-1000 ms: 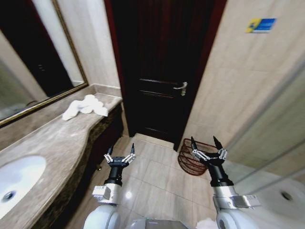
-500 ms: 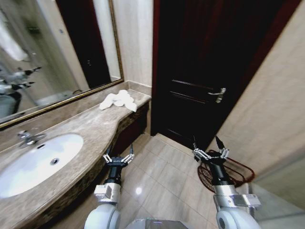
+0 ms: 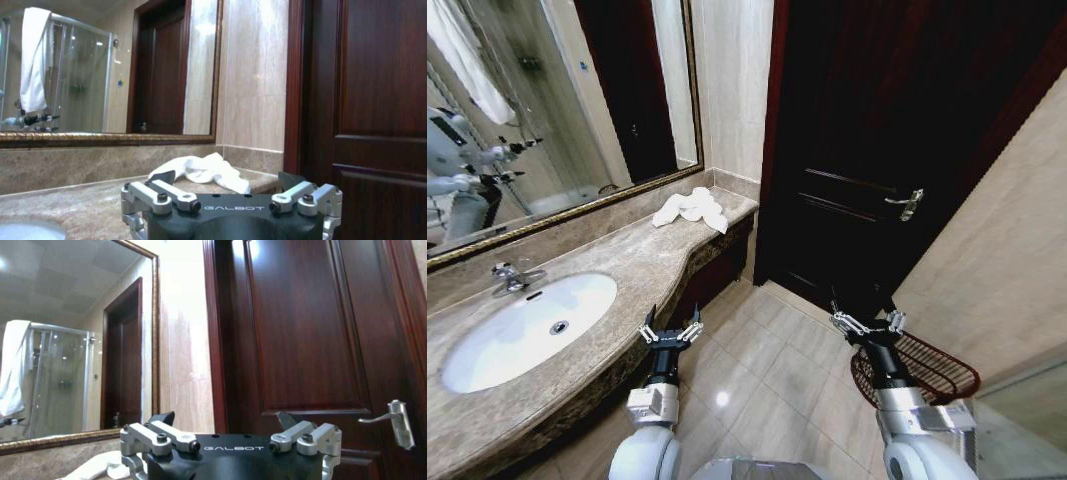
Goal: Discard the used towel into the hamper.
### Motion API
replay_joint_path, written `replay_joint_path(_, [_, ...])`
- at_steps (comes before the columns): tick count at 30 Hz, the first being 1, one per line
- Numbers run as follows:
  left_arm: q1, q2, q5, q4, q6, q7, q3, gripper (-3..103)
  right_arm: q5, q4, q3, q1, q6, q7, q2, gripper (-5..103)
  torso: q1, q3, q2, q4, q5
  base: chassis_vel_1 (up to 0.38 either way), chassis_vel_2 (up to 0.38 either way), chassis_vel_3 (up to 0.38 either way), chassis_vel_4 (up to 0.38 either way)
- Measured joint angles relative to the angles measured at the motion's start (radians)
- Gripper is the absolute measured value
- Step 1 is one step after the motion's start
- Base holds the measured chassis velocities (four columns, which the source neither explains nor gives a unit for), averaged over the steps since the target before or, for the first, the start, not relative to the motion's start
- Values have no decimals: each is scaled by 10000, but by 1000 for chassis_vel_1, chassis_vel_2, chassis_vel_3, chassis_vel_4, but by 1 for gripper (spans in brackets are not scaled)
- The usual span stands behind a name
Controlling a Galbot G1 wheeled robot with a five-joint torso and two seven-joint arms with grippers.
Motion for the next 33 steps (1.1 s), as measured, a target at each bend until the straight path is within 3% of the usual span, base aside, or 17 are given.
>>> replay_joint_path(17, [49, 0, 6, -84, -146, 295, -13, 100, -68, 13, -38, -28, 23, -102, 0, 100, 3, 1, -2, 1, 1, -70, 62, 64, -64])
replay_joint_path(27, [-98, 0, -182, -21, -322, -332, -62, 100, -52, 6, -92, -82, 214, -137, 0, 100, 0, 0, -1, 1, -1, -57, 60, 62, -71])
replay_joint_path(33, [-141, 0, -191, 54, -325, -313, -57, 100, -21, -8, -86, -84, 219, -141, 0, 100, 2, 1, -1, 0, -1, -110, 125, 117, -117])
